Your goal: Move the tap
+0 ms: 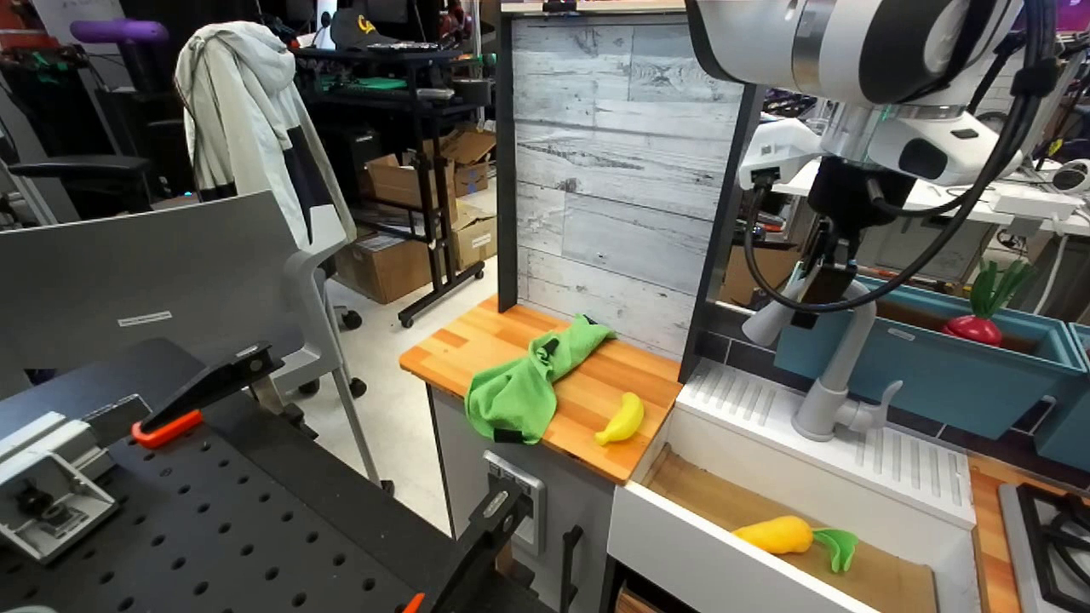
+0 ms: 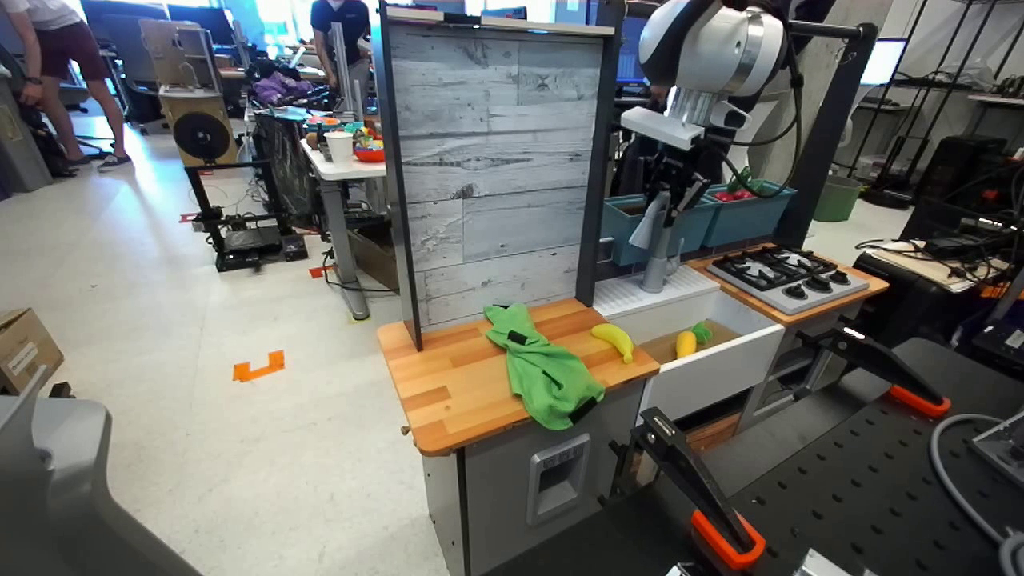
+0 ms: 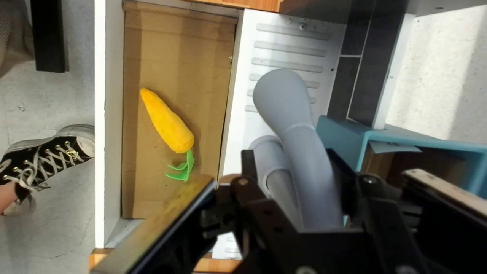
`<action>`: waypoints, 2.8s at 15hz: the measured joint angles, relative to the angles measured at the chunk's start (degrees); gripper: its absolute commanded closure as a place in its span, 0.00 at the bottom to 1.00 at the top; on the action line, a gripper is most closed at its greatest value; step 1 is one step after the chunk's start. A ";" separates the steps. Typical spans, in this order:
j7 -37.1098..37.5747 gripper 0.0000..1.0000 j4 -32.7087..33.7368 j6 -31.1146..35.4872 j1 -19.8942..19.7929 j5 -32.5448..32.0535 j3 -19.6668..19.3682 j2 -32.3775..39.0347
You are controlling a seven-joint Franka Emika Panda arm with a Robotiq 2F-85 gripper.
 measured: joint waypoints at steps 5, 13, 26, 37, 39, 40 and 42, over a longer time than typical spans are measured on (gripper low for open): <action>-0.01 0.96 1.92 -0.01 0.06 -1.11 0.12 1.31; -9.38 0.98 2.22 -0.25 -0.16 -3.83 0.13 2.41; -21.62 0.00 1.53 -1.84 -0.82 -3.83 -0.15 2.39; -25.59 0.26 -4.82 -1.46 1.15 -3.81 0.23 -2.95; -25.98 0.42 -5.45 -1.46 1.32 -3.81 0.27 -3.56; -26.08 0.51 -5.50 -1.46 1.36 -3.81 0.28 -3.64; -26.22 0.66 -5.52 -1.46 1.36 -3.81 0.30 -3.64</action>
